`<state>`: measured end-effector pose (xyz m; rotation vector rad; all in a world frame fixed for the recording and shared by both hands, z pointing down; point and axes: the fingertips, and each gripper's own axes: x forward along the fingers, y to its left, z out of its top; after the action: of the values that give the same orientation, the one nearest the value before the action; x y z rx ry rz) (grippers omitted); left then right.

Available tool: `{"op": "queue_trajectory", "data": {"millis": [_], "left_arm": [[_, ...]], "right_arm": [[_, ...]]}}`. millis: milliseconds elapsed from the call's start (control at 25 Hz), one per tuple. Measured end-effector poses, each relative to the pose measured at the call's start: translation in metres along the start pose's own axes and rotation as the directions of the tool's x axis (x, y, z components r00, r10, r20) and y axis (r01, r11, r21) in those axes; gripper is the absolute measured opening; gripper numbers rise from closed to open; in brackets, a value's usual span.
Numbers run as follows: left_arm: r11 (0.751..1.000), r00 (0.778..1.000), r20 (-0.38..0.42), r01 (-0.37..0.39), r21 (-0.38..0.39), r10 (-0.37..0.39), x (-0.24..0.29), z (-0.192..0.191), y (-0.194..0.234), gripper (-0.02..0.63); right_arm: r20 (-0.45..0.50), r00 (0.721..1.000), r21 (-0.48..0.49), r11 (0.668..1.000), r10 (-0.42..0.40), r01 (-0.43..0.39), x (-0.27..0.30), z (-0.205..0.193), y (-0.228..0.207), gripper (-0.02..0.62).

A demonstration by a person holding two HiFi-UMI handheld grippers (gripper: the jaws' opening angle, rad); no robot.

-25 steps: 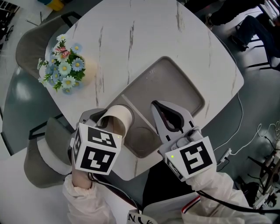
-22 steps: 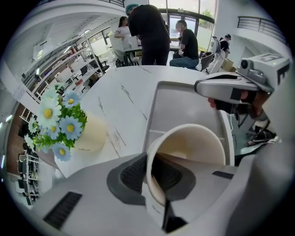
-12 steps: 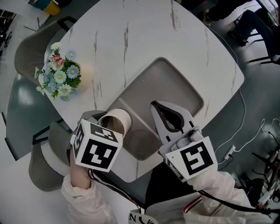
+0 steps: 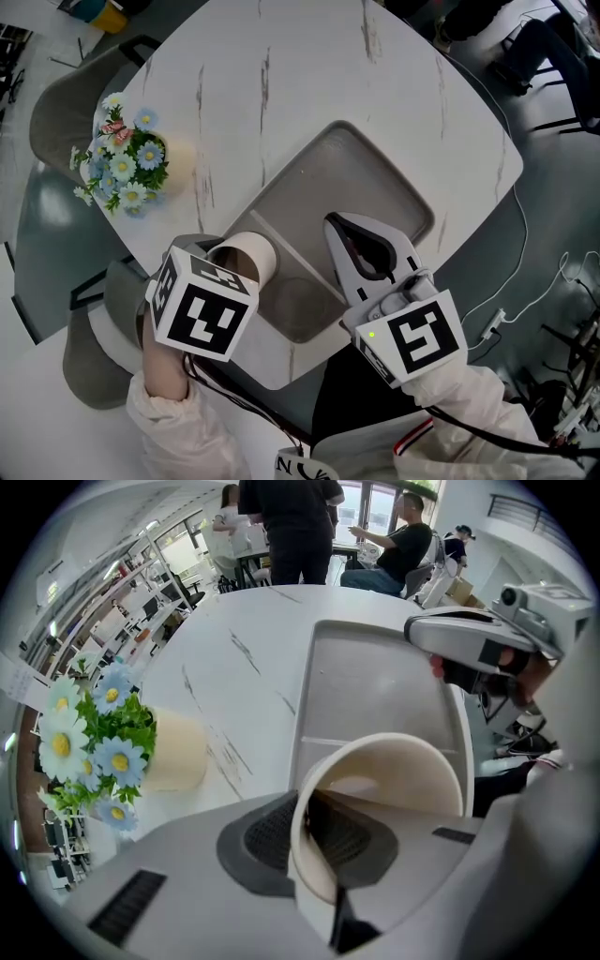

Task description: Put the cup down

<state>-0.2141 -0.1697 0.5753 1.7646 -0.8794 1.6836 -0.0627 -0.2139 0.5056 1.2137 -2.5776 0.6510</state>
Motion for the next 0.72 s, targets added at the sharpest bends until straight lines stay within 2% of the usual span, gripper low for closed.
{"op": "queue_trajectory", "data": {"millis": [720], "left_arm": [[0.999, 1.0, -0.007, -0.004, 0.042, 0.005, 0.0, -0.0022, -0.004, 0.046]], "right_arm": [[-0.01, 1.0, 0.028, 1.0, 0.007, -0.007, 0.0003, -0.0063, -0.0078, 0.005]]}}
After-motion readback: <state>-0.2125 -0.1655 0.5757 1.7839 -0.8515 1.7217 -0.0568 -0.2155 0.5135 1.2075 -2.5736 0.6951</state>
